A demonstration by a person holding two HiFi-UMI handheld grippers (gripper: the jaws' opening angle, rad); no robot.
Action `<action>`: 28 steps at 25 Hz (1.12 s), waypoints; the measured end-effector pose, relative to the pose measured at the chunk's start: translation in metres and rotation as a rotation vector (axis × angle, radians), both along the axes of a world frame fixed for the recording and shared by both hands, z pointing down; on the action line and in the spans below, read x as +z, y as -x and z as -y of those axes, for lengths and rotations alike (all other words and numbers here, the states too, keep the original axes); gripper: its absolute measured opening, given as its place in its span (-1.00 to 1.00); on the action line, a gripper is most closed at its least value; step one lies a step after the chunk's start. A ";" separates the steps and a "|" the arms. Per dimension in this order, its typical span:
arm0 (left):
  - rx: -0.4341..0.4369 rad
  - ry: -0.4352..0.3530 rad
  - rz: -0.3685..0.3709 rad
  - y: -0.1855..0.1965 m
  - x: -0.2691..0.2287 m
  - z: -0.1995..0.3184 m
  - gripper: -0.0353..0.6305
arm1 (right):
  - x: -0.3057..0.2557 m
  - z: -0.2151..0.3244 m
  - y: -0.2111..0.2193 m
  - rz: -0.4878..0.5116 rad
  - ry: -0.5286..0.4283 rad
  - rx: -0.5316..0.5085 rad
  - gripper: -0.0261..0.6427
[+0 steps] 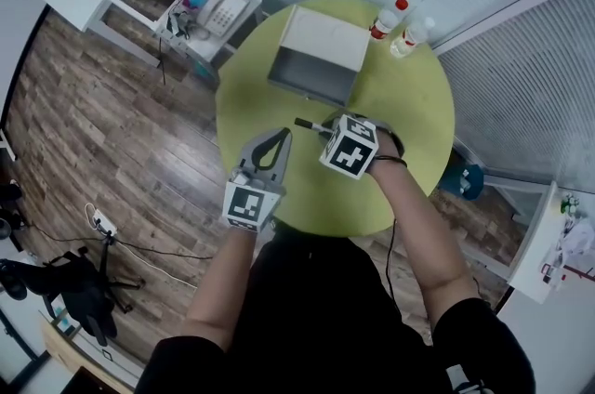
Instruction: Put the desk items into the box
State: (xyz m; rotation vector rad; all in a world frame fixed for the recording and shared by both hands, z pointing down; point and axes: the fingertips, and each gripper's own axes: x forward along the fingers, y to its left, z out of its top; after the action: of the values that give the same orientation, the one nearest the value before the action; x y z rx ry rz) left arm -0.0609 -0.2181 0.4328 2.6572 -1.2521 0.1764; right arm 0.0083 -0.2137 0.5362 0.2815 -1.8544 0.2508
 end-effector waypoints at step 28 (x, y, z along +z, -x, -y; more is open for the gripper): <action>-0.028 -0.046 0.010 0.009 0.081 0.158 -0.86 | 0.086 0.162 0.015 0.113 0.004 0.336 -0.71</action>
State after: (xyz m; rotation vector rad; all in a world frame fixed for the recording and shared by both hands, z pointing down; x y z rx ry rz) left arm -0.0703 -0.3762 0.5135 2.6791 -1.3121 0.1590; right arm -0.0064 -0.3753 0.6226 0.5878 -1.9111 0.5102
